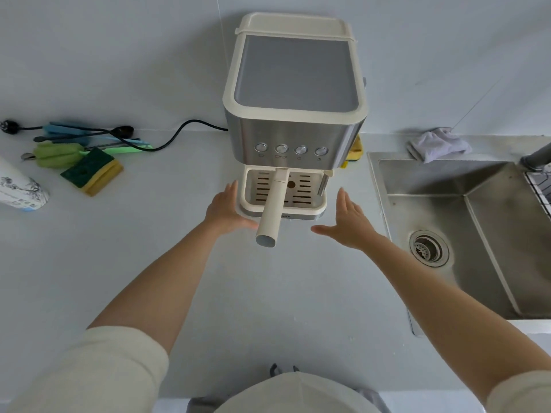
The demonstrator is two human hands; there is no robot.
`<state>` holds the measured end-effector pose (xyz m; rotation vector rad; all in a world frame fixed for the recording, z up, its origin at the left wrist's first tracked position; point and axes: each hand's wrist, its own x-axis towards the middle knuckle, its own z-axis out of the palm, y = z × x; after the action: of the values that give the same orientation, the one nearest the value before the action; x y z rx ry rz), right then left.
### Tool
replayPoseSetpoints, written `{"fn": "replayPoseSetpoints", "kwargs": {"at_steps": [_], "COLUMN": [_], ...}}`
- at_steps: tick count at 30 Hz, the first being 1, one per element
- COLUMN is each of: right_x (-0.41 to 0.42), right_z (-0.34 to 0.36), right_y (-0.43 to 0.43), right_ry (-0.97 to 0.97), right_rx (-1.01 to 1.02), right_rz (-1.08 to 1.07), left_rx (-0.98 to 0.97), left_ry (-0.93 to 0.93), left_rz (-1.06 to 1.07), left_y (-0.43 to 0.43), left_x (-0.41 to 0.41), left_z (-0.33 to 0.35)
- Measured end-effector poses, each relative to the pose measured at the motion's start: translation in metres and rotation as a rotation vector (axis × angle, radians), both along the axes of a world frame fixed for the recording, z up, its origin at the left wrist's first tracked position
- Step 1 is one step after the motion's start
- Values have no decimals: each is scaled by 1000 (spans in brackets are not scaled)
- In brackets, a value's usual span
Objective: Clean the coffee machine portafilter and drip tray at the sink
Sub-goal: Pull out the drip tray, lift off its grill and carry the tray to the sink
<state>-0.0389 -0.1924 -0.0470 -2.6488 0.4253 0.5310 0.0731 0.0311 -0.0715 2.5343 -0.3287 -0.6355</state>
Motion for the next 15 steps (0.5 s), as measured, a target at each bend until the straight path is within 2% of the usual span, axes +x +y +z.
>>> {"fn": "replayPoseSetpoints", "kwargs": {"at_steps": [6,12,15], "right_x": [33,54,55], "right_z": [-22,-38,-43], "right_y": [1,0,0], "right_ry": [-44,-47,-47], "right_rx": [49,13,22], "right_rz": [-7,4,-21], "left_rx": [53,-37,-51], "left_ry": [-12,-91,-51], "left_rz": [-54,-27,-5], "left_y": [-4,-13,-16], "left_x": [15,23,26], "left_z": [-25,-30,-27]}}
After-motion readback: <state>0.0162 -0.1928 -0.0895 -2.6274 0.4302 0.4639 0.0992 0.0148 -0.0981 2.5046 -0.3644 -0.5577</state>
